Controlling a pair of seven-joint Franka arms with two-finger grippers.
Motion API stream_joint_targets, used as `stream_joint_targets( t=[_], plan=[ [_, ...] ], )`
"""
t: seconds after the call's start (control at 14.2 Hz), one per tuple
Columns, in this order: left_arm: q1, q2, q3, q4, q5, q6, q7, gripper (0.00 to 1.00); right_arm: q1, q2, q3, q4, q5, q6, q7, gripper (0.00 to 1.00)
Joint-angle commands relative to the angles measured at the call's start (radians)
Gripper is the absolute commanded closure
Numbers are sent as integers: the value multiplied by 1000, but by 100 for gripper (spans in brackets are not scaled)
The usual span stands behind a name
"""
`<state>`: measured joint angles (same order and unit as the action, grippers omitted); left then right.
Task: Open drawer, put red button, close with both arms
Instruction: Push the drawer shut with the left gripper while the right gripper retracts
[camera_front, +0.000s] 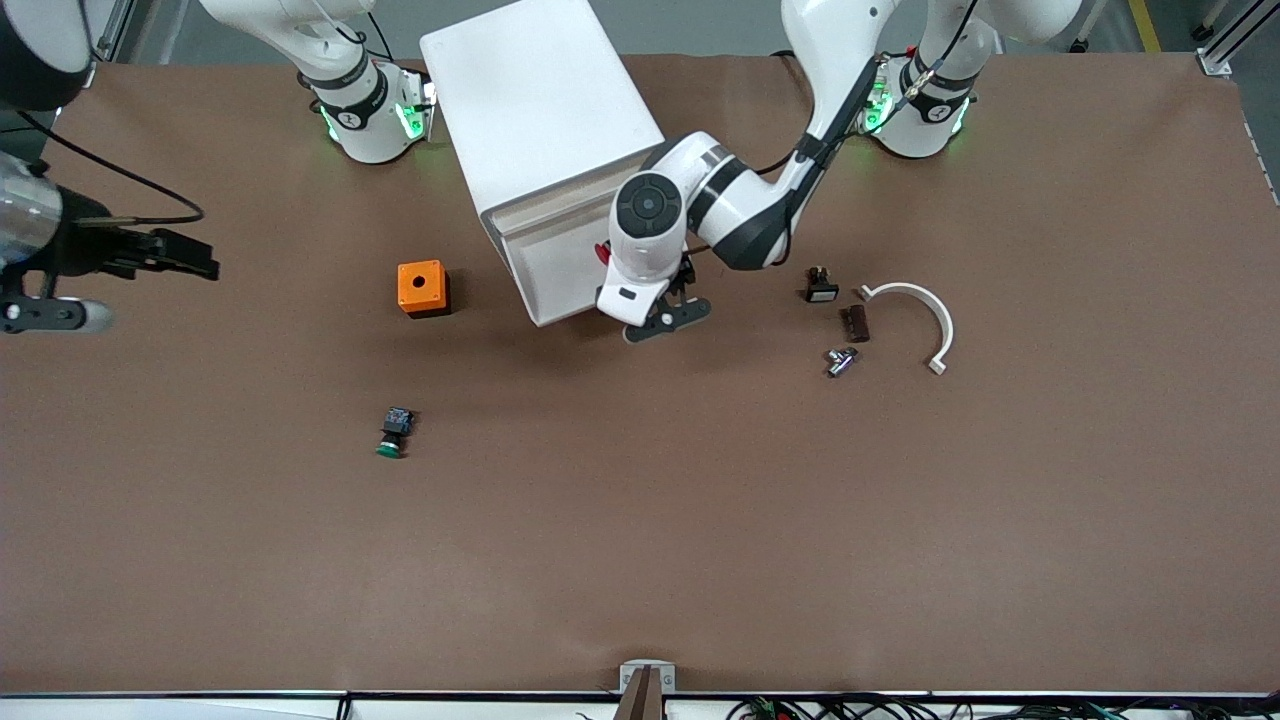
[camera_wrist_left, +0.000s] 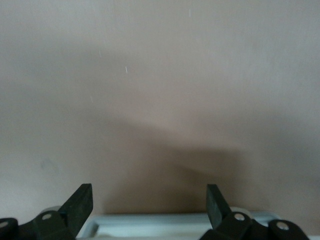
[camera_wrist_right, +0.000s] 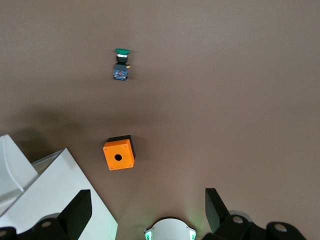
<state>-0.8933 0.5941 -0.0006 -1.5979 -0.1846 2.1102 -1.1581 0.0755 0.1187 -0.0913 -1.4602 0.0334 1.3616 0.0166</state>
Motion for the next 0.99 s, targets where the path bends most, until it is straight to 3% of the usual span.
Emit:
stream_joint_targets(
  t=[0.0,0.42,0.7,0.92],
  plan=[
    [2,-10,-61,-14,2,7,-89,0,-48,-11,21,-22,-12,2,-33,0],
    [2,-13,-170,-36,2,2,-218,0,-75,-7,21,-14,-44,8,-90,0],
    [7,-17,-179,-42,2,2,-221,0,-75,-5,22,-6,-79,10,-98,0],
    [75,-36,-168,-34,19,-19,-204,0,-82,-5,21,24,-82,-1,-95,0]
  ],
)
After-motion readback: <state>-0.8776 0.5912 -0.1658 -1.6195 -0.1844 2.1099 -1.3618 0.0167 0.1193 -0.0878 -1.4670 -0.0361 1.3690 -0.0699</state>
